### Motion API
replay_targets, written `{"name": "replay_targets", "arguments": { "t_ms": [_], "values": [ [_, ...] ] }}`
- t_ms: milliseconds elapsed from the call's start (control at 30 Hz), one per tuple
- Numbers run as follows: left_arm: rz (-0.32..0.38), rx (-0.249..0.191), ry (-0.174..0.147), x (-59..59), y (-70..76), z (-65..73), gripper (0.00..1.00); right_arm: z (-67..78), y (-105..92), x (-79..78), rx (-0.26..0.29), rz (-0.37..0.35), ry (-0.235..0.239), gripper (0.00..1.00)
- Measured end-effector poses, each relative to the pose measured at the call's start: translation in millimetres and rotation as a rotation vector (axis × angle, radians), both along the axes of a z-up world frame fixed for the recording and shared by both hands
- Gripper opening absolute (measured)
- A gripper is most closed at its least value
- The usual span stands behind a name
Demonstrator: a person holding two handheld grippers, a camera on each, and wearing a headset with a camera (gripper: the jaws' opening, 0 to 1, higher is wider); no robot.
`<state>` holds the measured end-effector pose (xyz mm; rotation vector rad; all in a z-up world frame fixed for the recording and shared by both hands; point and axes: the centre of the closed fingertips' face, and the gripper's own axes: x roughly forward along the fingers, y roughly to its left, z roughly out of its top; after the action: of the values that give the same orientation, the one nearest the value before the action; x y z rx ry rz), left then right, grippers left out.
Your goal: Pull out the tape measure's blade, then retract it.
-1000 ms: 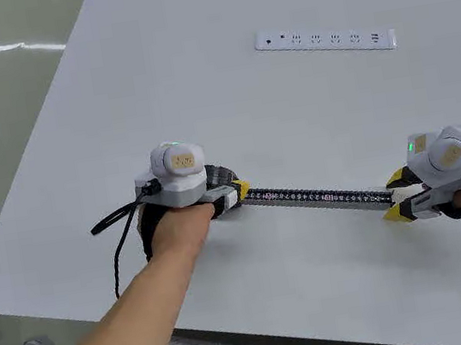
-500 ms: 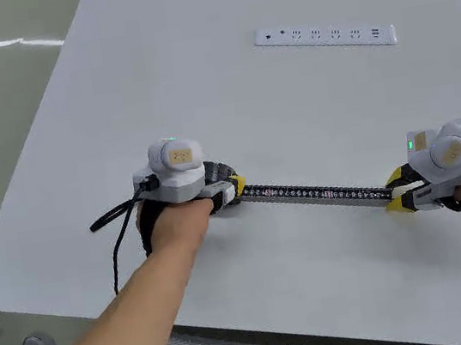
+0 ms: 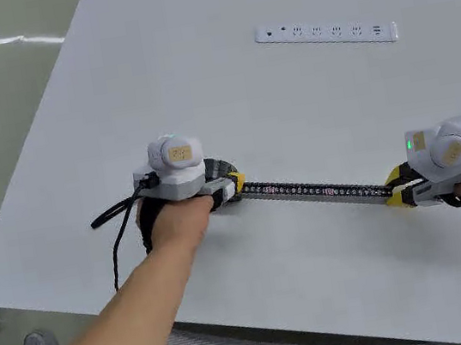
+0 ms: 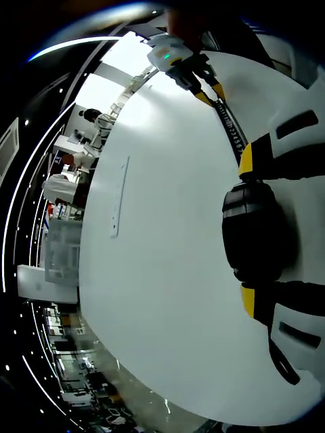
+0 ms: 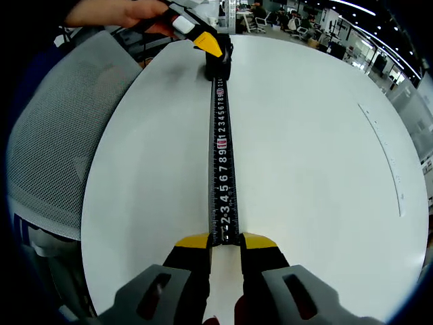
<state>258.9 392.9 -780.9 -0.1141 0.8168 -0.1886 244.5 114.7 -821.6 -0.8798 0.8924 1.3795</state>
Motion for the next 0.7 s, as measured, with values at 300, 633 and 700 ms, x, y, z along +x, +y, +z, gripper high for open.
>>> {"name": "replay_targets", "arguments": {
  "t_ms": [300, 633, 700],
  "values": [
    [-0.015, 0.013, -0.014, 0.4, -0.9, -0.6, 0.56, -0.7, -0.2, 0.2, 0.001, 0.009, 0.005, 0.12],
    [-0.027, 0.026, -0.018, 0.5, -0.3, -1.1, 0.54, -0.8, 0.0, 0.1, -0.002, 0.008, 0.007, 0.11],
    [-0.032, 0.030, -0.019, 0.6, -0.1, -1.3, 0.54, -0.8, -0.1, 0.0, -0.003, 0.008, 0.007, 0.11]
  ]
}}
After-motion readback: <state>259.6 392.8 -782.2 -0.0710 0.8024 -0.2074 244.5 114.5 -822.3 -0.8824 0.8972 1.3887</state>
